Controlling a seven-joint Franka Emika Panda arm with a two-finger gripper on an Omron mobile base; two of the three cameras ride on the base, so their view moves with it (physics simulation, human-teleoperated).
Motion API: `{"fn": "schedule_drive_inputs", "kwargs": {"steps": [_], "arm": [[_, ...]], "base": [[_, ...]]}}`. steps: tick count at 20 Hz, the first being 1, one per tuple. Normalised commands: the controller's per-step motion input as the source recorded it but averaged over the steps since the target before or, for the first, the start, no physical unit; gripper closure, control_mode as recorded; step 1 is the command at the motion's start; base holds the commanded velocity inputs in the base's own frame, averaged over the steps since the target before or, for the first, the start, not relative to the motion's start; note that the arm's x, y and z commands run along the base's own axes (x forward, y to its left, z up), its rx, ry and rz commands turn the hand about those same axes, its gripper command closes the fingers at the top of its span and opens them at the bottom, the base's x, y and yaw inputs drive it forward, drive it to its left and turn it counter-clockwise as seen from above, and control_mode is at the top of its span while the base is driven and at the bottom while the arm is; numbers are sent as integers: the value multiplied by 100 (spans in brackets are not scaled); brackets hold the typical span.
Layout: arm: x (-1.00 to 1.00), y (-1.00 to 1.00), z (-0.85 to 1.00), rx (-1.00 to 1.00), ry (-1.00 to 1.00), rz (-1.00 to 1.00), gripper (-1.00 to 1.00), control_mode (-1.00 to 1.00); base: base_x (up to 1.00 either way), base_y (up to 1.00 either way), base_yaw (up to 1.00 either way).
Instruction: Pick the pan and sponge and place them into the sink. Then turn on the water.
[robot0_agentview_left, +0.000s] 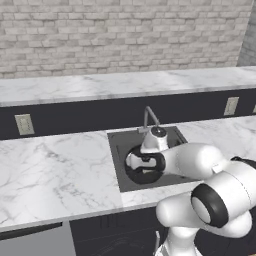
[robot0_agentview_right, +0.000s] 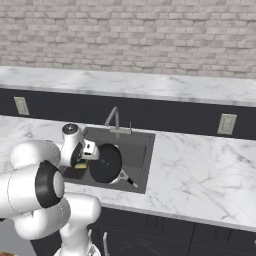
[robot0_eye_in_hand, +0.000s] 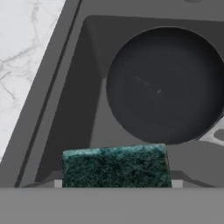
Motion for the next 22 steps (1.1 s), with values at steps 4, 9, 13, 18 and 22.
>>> {"fn": "schedule_drive_inputs", "kwargs": {"steps": [4,9,13,18,22], "arm": [[10,-57,-28,0,0,6,100,-100],[12,-56,-30,0,0,6,100,-100],[17,-54,-17,0,-1,3,100,-100],[23,-47,-9,-1,-1,1,100,-100],[25,-36,-6,-2,0,1,100,-100]], "base": [[0,0,0],[0,0,0],[0,0,0],[0,0,0],[0,0,0]]}}
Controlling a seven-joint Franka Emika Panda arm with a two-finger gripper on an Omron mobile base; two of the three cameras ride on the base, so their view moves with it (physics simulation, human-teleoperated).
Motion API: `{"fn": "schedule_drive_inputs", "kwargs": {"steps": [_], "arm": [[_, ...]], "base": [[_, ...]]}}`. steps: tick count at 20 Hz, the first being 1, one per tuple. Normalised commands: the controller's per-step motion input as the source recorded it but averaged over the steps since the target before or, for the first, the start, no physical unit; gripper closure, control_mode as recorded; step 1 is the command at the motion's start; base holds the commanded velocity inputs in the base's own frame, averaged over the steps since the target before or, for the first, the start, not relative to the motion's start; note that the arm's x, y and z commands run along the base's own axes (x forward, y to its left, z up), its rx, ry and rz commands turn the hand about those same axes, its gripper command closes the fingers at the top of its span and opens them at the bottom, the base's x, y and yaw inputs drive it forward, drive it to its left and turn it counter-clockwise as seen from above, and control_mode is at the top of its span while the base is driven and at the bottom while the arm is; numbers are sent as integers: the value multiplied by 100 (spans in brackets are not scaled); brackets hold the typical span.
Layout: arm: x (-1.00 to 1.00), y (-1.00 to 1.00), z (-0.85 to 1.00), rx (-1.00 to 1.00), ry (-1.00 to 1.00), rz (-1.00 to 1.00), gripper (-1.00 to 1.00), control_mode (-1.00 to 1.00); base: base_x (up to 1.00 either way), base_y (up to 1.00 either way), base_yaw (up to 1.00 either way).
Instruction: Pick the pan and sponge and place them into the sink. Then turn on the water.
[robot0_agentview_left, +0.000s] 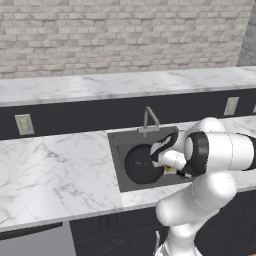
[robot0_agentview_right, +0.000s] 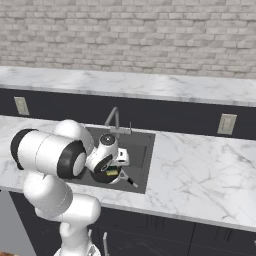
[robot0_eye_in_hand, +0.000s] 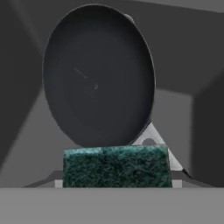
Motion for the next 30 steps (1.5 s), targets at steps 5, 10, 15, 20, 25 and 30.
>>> {"fn": "schedule_drive_inputs", "kwargs": {"steps": [5,10,15,20,25,30], "arm": [[28,-20,-12,-1,0,2,100,-100],[20,-6,-29,-1,0,5,100,-100],[23,-5,-47,-1,0,6,100,-100],[23,-6,-47,-1,0,6,100,-100],[20,-10,-46,0,0,6,100,-100],[23,-6,-35,0,0,5,-100,-100]], "base": [[0,0,0],[0,0,0],[0,0,0],[0,0,0],[0,0,0],[0,0,0]]}}
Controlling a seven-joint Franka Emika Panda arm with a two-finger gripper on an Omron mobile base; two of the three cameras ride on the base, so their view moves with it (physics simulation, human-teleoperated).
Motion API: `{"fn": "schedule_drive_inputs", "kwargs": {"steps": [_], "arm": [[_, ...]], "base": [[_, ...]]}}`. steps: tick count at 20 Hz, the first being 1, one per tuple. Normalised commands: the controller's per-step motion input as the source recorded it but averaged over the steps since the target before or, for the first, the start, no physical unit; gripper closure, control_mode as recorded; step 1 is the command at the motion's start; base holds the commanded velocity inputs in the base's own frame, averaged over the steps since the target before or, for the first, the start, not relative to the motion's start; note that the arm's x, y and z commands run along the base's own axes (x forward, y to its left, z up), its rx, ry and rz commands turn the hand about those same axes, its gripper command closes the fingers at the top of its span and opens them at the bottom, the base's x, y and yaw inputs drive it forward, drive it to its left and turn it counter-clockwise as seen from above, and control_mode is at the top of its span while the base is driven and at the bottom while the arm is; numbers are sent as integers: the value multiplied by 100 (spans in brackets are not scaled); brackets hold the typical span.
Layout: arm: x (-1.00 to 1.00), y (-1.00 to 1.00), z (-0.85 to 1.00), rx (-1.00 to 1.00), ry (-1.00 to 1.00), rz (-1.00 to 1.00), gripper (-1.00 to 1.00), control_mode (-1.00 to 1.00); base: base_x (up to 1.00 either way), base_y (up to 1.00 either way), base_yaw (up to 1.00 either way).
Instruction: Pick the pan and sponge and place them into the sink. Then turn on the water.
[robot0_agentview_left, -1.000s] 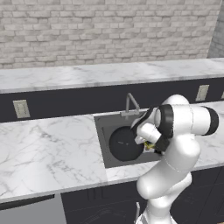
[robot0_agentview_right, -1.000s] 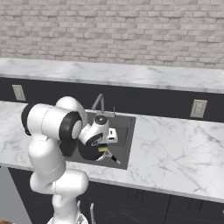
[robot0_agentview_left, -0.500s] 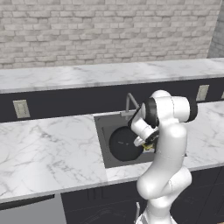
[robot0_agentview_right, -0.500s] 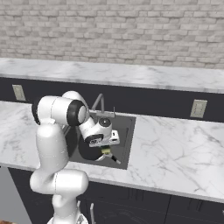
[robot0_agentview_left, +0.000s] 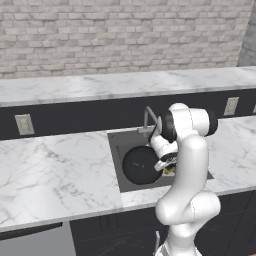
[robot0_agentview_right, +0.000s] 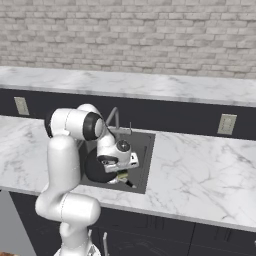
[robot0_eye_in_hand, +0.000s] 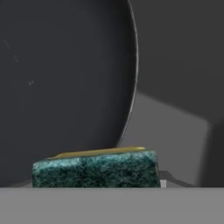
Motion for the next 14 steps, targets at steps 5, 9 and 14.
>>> {"fn": "schedule_drive_inputs", "kwargs": {"steps": [5,9,14], "arm": [[2,-4,-1,0,-3,0,-100,-100],[0,-3,21,0,-7,0,-100,-100],[0,-7,48,0,-11,0,-100,-100]], "base": [[0,0,0],[0,0,0],[0,0,0]]}}
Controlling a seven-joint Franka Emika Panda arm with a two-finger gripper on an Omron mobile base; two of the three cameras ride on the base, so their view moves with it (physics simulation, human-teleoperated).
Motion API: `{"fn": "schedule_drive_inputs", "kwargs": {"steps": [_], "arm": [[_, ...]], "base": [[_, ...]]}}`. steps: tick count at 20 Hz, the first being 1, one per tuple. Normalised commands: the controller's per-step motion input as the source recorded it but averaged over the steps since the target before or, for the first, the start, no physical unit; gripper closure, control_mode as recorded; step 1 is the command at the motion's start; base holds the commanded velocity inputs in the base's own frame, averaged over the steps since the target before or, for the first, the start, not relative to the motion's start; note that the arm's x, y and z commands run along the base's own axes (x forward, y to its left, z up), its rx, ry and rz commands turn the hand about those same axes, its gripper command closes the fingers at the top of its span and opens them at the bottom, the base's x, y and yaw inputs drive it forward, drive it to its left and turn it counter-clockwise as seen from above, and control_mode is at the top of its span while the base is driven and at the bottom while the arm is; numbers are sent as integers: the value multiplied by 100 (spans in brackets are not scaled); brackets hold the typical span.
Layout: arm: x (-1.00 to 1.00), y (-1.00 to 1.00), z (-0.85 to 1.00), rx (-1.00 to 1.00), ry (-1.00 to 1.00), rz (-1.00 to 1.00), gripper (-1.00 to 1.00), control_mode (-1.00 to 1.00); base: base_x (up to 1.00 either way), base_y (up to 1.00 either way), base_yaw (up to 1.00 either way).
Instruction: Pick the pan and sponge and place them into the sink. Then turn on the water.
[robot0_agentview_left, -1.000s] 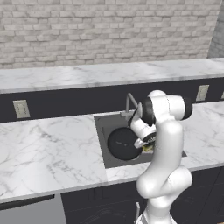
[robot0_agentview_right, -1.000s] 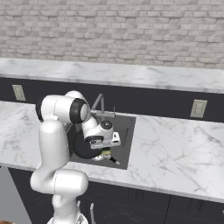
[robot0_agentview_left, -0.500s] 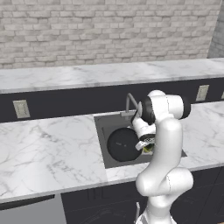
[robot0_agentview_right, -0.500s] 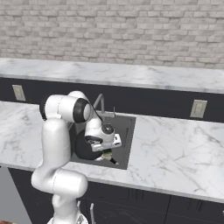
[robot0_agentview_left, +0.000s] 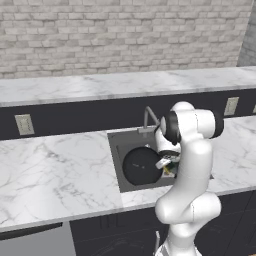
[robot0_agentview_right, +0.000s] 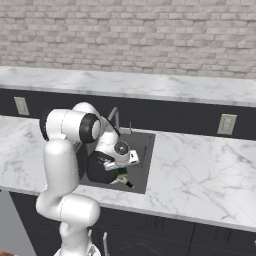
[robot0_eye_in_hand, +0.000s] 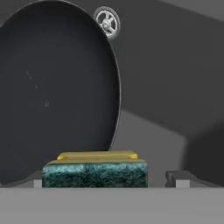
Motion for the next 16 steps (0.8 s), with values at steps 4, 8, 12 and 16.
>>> {"fn": "schedule_drive_inputs", "kwargs": {"steps": [4,8,12,16], "arm": [[0,-4,56,0,-11,0,-100,-100],[0,0,31,1,-5,0,-100,-100],[0,0,4,5,0,1,-100,-100],[0,-1,0,21,0,14,-100,-100]], "base": [[0,0,0],[0,0,0],[0,0,0],[0,0,0]]}}
